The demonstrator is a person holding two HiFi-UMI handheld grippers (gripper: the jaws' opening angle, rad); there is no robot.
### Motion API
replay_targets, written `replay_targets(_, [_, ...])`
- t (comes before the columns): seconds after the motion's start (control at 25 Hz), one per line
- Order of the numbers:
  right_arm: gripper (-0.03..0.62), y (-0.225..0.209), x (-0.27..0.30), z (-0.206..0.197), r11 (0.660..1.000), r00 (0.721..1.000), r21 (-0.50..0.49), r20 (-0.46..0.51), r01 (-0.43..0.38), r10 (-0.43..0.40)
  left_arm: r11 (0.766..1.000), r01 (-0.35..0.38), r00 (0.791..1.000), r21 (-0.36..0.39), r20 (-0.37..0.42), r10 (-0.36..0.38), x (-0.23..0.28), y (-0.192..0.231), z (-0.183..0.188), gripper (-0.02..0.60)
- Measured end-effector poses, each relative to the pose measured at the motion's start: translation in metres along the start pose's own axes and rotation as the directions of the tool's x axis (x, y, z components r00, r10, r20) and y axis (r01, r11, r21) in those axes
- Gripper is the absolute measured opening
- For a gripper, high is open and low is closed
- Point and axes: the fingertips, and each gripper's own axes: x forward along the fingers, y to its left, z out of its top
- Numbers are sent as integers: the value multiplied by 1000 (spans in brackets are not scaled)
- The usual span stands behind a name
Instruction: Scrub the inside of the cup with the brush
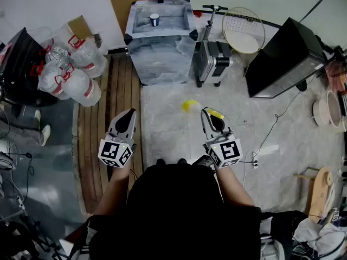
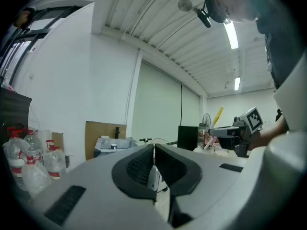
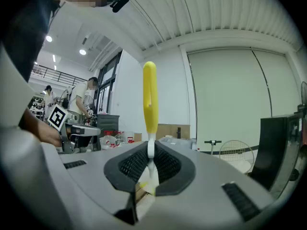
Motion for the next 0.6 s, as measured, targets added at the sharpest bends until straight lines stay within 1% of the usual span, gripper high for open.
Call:
replay_targets(0.12, [41,-6,-8,-3,1000,1000,2,13,-15,15,1000,2,1000,-22,10,-2,10,-6,2,20])
replay_targets(0.28, [41,-27,-21,-13,1000,1000,23,4,4,-4,999,18,1000,-33,24,-17,23,-22,9,20])
replay_targets(0.44, [41,-45,-28,-15,999,1000,51,18,5,-6,999,13,1000,-30,4,-13,26,-31,3,21])
replay_targets(0.6, [41,-55,-35,-15,999,1000,52,29,-13,11,998,-12,1000,-54,-23,11,27,-38,-6,20])
